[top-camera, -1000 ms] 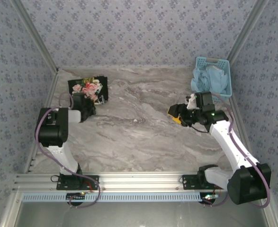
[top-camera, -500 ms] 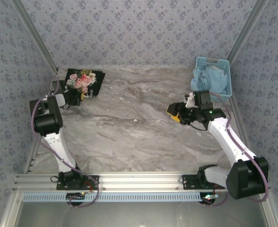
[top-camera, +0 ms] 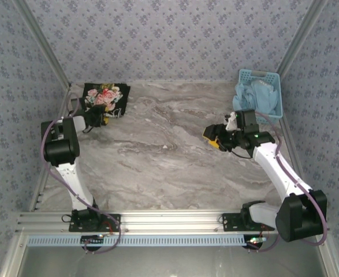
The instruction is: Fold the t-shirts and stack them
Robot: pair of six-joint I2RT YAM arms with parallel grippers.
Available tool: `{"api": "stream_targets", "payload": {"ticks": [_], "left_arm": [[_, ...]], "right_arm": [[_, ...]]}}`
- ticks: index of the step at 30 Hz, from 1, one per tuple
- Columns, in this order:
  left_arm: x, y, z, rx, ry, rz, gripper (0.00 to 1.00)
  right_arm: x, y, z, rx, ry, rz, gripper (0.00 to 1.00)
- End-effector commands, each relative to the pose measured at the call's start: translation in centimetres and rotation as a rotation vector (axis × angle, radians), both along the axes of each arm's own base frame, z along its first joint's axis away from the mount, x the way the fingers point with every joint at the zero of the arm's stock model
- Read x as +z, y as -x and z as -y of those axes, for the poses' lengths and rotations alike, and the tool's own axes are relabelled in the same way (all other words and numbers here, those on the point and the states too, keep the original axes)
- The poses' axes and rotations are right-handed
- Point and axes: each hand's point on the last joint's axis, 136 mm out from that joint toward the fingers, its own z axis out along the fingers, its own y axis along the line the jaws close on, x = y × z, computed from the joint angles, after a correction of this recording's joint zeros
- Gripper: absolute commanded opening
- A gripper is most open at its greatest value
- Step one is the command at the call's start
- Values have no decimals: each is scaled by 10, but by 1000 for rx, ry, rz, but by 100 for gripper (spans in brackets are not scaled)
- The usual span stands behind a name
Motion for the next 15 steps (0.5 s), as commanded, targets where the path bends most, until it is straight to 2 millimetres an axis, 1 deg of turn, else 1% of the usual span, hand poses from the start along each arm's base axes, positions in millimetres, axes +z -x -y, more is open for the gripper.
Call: {"api": "stream_targets", "payload": {"ticks": [1,2,3,4,5,6,8,10,12,14,15], "left_arm": [[22,28,11,-26,-25,-11,76],[34,35,10,-36,-52,5,89],[44,44,11,-58,-95,14,98],[57,56,11,-80,-142,21,98],[71,66,12,-102,-187,36,98],[84,78,12,-135,-251,45,98],[109,104,10,-183,-386,55,98],[135,129,6,-236,-551,76,98],[158,148,5,-251,-664,137,98],[175,171,-6,-208,-776,166,98],[177,183,-15,-168,-830,142,98]], "right_arm": [[19,-5,0,16,27,79,56],[22,-6,2,19,38,93,56],[25,-5,4,17,53,108,57],[28,-4,6,16,65,116,58],[29,-4,8,9,74,122,75],[33,-6,11,-7,83,140,100],[36,-9,20,-45,134,163,100],[35,-8,37,-93,226,181,100],[43,-12,56,-147,329,260,100],[55,-13,78,-228,439,330,100],[59,-13,89,-266,505,358,100]]}}
